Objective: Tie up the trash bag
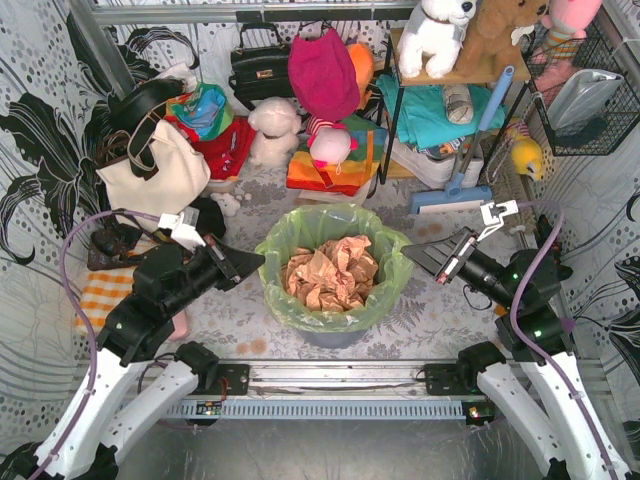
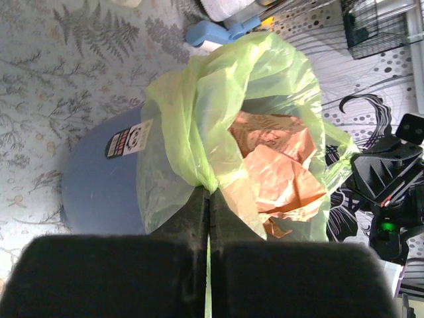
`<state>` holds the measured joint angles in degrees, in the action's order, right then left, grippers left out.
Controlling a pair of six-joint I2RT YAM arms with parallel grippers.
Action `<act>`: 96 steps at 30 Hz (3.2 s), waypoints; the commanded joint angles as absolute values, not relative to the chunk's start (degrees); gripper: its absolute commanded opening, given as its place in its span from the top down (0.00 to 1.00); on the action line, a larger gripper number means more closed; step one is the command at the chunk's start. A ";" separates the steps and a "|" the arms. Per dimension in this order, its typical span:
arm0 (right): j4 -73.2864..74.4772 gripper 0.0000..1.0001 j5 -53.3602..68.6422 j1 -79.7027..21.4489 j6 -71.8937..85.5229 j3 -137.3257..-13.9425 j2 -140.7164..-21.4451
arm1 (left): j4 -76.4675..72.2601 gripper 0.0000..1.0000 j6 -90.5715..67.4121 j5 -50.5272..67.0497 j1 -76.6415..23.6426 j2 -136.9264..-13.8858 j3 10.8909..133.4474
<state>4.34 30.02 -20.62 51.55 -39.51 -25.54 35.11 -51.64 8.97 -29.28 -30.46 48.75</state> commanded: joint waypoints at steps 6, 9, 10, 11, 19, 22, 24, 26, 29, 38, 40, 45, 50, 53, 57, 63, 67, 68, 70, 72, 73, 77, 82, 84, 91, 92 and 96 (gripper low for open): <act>0.02 1.00 37.72 -20.92 47.49 -46.83 -29.47 | 26.63 1.00 -48.05 9.84 -29.71 -29.62 51.53; -1.13 1.00 38.05 -20.92 46.97 -47.52 -30.68 | 25.07 1.00 -47.52 10.18 -29.66 -30.06 50.88; -1.98 1.00 38.18 -20.92 46.84 -47.75 -31.28 | 24.72 1.00 -47.26 10.06 -29.66 -30.56 50.93; -2.92 1.00 38.21 -20.92 46.83 -47.98 -31.86 | 24.48 1.00 -46.82 10.00 -29.66 -31.10 51.14; -12.55 1.00 36.80 -20.85 46.16 -50.07 -38.57 | 21.73 1.00 -42.53 9.03 -29.63 -36.54 54.54; -16.12 1.00 35.44 -20.91 45.35 -50.30 -40.11 | 19.64 1.00 -40.28 7.41 -29.66 -38.00 55.45; -17.04 1.00 34.82 -20.92 44.82 -51.28 -41.54 | 18.37 1.00 -39.41 6.60 -29.66 -39.08 56.03; -17.34 1.00 34.97 -20.91 44.05 -52.73 -42.75 | 17.43 1.00 -38.55 6.58 -29.68 -40.34 56.85; -16.97 1.00 34.84 -20.92 42.67 -53.89 -43.51 | 16.59 1.00 -37.40 6.18 -29.70 -41.46 58.02; -15.10 1.00 30.00 -20.92 42.33 -48.89 -43.93 | 15.09 1.00 -37.20 5.80 -29.71 -44.85 54.27; -15.10 1.00 29.13 -20.92 42.40 -47.72 -43.86 | 14.51 1.00 -37.26 5.80 -29.71 -45.27 53.53; -10.25 1.00 26.76 -20.92 39.56 -46.96 -43.94 | 14.26 1.00 -36.32 5.32 -29.66 -46.66 51.78; -5.79 1.00 26.03 -20.92 38.65 -45.09 -41.00 | 14.11 1.00 -36.76 6.15 -29.71 -46.42 49.97; -4.23 1.00 28.27 -20.92 38.84 -43.48 -38.54 | 14.23 1.00 -37.12 6.94 -29.71 -45.36 48.85; -2.62 1.00 32.58 -20.92 39.35 -42.27 -34.91 | 14.24 1.00 -37.71 8.66 -29.70 -43.39 46.59; -4.76 1.00 38.10 -20.92 40.92 -41.20 -32.28 | 15.39 1.00 -39.08 10.85 -29.66 -40.38 44.17; -4.75 1.00 38.60 -20.92 41.42 -41.75 -32.78 | 19.35 1.00 -38.23 11.87 -29.71 -39.16 45.75; -4.37 1.00 38.08 -20.90 41.28 -41.63 -32.74 | 20.10 1.00 -38.05 11.87 -29.71 -38.91 46.05; -4.01 1.00 36.43 -20.91 40.86 -41.11 -32.84 | 20.80 1.00 -37.88 11.08 -29.71 -38.41 46.45; -3.39 1.00 35.11 -20.92 40.83 -40.85 -33.45 | 20.81 1.00 -37.53 10.09 -29.70 -38.05 46.93; -2.90 1.00 34.36 -20.90 40.75 -40.91 -33.75 | 20.49 1.00 -37.41 9.41 -29.71 -37.88 47.20; 1.43 1.00 29.64 -20.92 39.05 -42.30 -34.96 | 19.42 1.00 -37.69 4.00 -29.71 -38.08 49.37; 5.64 1.00 25.79 -20.92 37.29 -43.98 -35.07 | 17.93 1.00 -39.29 -1.53 -29.71 -38.24 50.09; 6.75 1.00 24.79 -20.87 37.02 -44.19 -34.80 | 17.00 1.00 -39.62 -1.19 -29.70 -38.11 49.80; 11.29 1.00 24.12 -20.92 36.41 -45.80 -33.27 | 19.74 1.00 -40.51 6.25 -29.71 -36.77 51.25; 11.89 1.00 24.28 -20.87 36.27 -45.91 -32.91 | 20.63 1.00 -40.45 7.15 -29.69 -36.25 51.32; 13.36 1.00 26.68 -20.92 36.04 -45.71 -32.42 | 21.49 1.00 -40.50 10.46 -29.71 -33.61 49.81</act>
<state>11.22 24.82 -20.62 37.60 -43.92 -33.32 21.67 -40.10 6.07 -29.56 -36.34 49.08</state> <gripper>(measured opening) 0.003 0.009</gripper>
